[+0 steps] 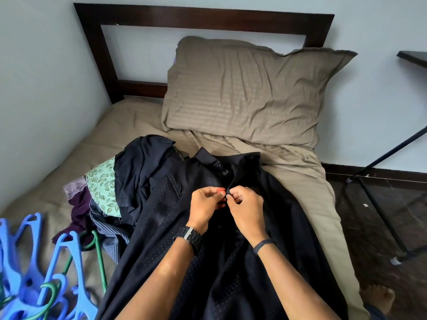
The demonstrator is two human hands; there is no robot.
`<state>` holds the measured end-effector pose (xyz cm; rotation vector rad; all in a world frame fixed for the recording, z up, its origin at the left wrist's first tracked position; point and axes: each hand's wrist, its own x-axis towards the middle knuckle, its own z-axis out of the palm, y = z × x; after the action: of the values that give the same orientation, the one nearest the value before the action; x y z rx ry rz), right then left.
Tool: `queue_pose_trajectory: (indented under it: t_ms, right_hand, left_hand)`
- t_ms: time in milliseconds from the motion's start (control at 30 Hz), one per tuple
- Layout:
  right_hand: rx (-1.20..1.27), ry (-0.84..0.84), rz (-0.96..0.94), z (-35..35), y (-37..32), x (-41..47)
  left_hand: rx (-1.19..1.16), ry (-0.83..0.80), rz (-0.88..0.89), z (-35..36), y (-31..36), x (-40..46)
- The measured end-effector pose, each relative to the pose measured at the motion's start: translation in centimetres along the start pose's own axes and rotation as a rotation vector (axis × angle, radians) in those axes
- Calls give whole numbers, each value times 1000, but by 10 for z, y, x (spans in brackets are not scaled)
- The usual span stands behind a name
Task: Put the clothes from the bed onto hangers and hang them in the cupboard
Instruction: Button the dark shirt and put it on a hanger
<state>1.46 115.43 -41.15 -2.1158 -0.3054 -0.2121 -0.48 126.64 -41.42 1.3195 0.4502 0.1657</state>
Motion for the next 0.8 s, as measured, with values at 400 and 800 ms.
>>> queue_pose_trajectory:
  t_ms: [400,800]
  right_hand:
    - [102,-127,85,-3,-1,-1]
    - [179,-242,169,-9,3,6]
  left_hand:
    - [126,69,44,-1,-11,6]
    - [176,9,64,-4,-12,3]
